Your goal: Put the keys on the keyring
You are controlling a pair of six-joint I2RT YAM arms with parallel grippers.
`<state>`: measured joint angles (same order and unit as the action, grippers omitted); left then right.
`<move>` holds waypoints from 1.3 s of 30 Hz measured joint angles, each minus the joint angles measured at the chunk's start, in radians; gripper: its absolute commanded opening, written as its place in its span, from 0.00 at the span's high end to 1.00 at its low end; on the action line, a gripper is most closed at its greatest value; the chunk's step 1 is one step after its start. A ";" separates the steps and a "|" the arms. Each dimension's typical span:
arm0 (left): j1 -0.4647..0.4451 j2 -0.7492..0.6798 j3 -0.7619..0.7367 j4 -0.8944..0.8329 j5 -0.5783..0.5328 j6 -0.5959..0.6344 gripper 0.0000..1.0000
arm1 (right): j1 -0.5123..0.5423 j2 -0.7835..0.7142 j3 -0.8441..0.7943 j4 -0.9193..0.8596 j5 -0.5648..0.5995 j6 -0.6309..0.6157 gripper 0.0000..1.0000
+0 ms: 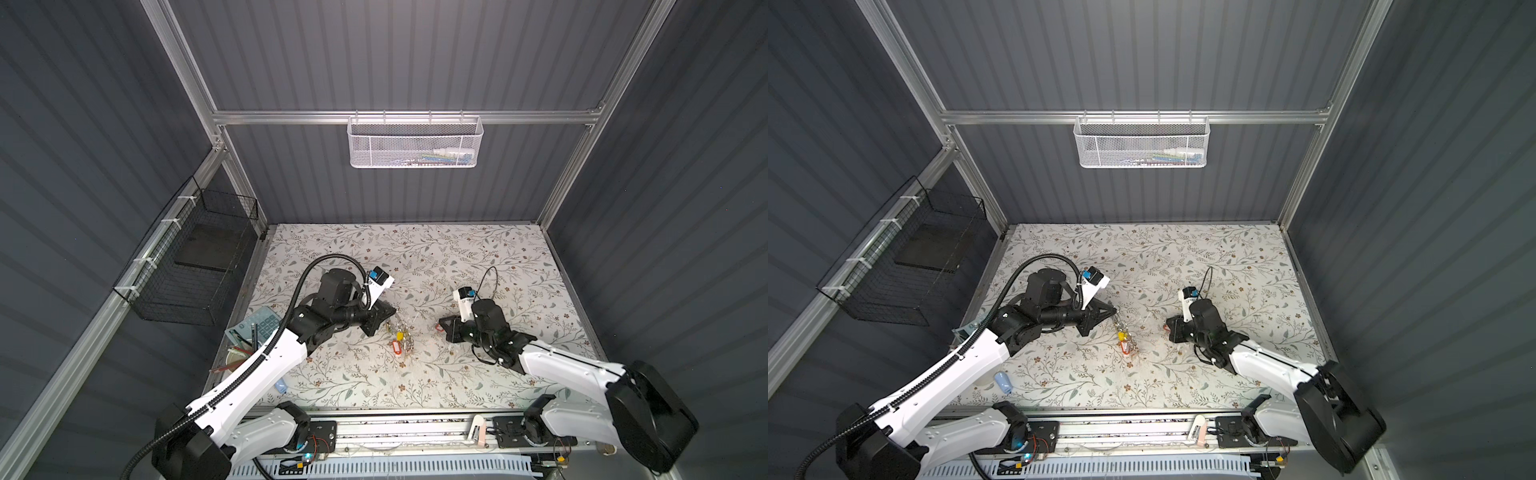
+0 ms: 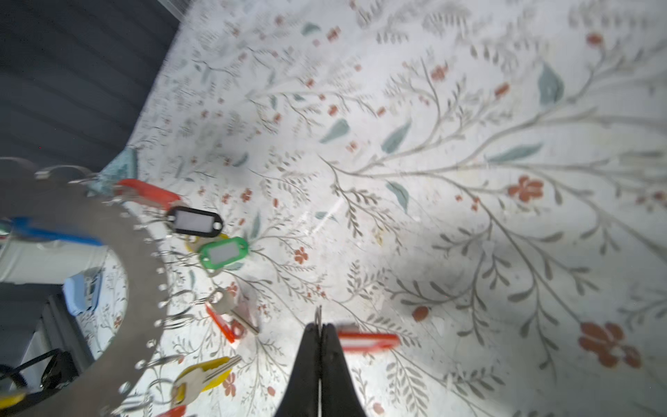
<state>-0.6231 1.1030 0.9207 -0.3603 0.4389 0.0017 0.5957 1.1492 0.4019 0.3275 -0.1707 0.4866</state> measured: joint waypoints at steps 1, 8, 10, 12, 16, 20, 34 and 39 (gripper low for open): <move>0.000 0.000 0.000 0.000 -0.002 0.000 1.00 | -0.001 -0.039 -0.029 0.044 -0.007 -0.024 1.00; 0.000 0.001 0.000 -0.002 -0.002 -0.004 1.00 | -0.014 -0.172 -0.218 0.452 -0.116 -0.137 1.00; 0.000 0.004 0.000 0.004 -0.002 -0.017 1.00 | -0.016 -0.131 -0.240 0.576 -0.175 -0.139 1.00; 0.000 0.008 0.000 0.015 -0.003 -0.037 1.00 | -0.016 -0.061 -0.239 0.712 -0.237 -0.128 1.00; -0.002 0.017 0.000 0.061 -0.021 -0.078 1.00 | -0.021 0.072 -0.236 0.931 -0.328 -0.074 1.00; -0.014 0.026 -0.030 0.150 -0.056 -0.104 1.00 | -0.024 0.119 -0.230 1.022 -0.364 -0.032 1.00; -0.099 0.074 -0.296 0.554 -0.143 -0.052 1.00 | -0.027 -0.053 -0.122 0.661 -0.331 -0.069 1.00; -0.144 0.117 -0.366 0.718 -0.180 0.013 1.00 | -0.027 0.058 -0.101 0.605 -0.365 -0.068 1.00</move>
<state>-0.7673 1.2198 0.5545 0.3576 0.2588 0.0151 0.5682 1.2072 0.3012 0.9321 -0.5362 0.4187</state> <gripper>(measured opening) 0.050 0.050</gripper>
